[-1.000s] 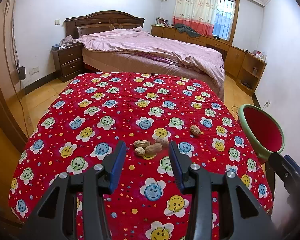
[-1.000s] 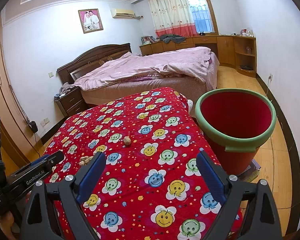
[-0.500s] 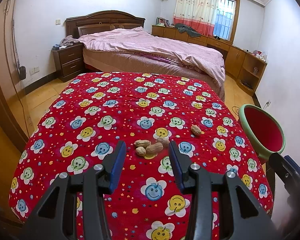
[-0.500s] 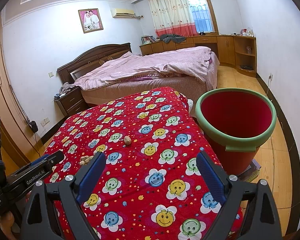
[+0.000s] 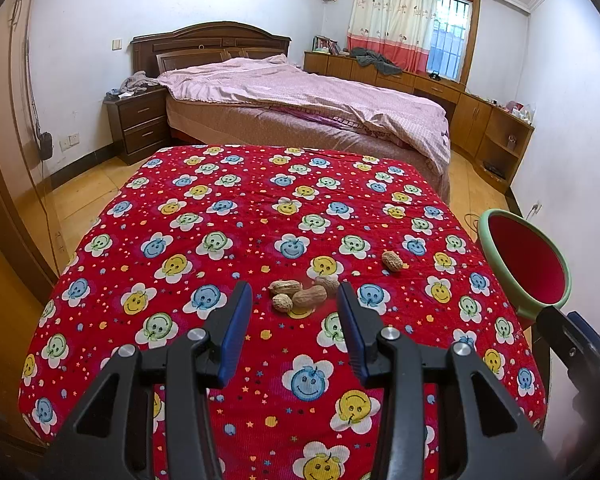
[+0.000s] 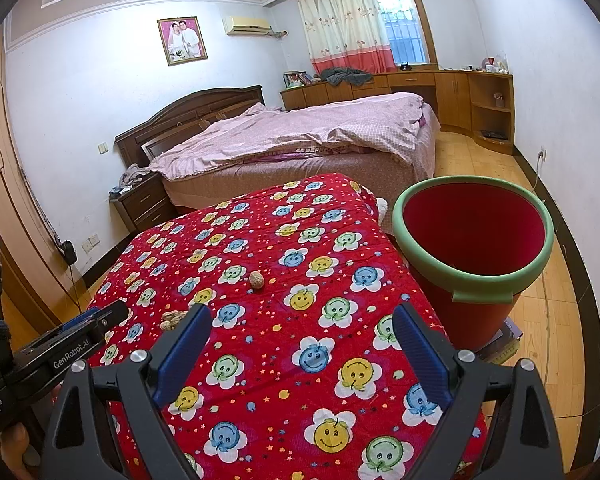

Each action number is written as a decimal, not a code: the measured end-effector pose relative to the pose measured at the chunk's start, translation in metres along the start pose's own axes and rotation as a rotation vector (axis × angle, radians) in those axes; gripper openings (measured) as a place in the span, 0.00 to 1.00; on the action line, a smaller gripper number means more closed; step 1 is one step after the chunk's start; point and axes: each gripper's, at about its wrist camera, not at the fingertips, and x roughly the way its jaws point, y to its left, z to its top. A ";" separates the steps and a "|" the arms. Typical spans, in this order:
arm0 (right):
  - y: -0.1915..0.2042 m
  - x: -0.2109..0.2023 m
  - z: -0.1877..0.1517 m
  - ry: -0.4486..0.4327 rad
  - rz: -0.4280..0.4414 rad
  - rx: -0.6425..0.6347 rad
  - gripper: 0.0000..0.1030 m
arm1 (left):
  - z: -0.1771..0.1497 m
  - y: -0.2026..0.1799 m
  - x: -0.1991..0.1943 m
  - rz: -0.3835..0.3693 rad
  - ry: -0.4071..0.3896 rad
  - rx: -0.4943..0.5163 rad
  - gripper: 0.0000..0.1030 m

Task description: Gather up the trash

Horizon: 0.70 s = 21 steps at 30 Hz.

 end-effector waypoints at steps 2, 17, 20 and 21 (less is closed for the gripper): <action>0.000 0.000 0.000 0.000 0.000 0.001 0.91 | -0.001 -0.001 0.000 0.001 -0.001 0.001 0.43; 0.000 -0.001 0.000 -0.001 -0.001 0.001 0.91 | 0.000 0.000 0.000 0.000 -0.003 0.001 0.43; 0.000 -0.001 0.000 -0.001 0.000 0.001 0.91 | -0.001 -0.001 -0.001 0.000 -0.003 0.000 0.43; 0.000 -0.001 0.000 -0.001 -0.001 0.001 0.91 | -0.001 -0.001 -0.001 0.001 -0.003 0.000 0.43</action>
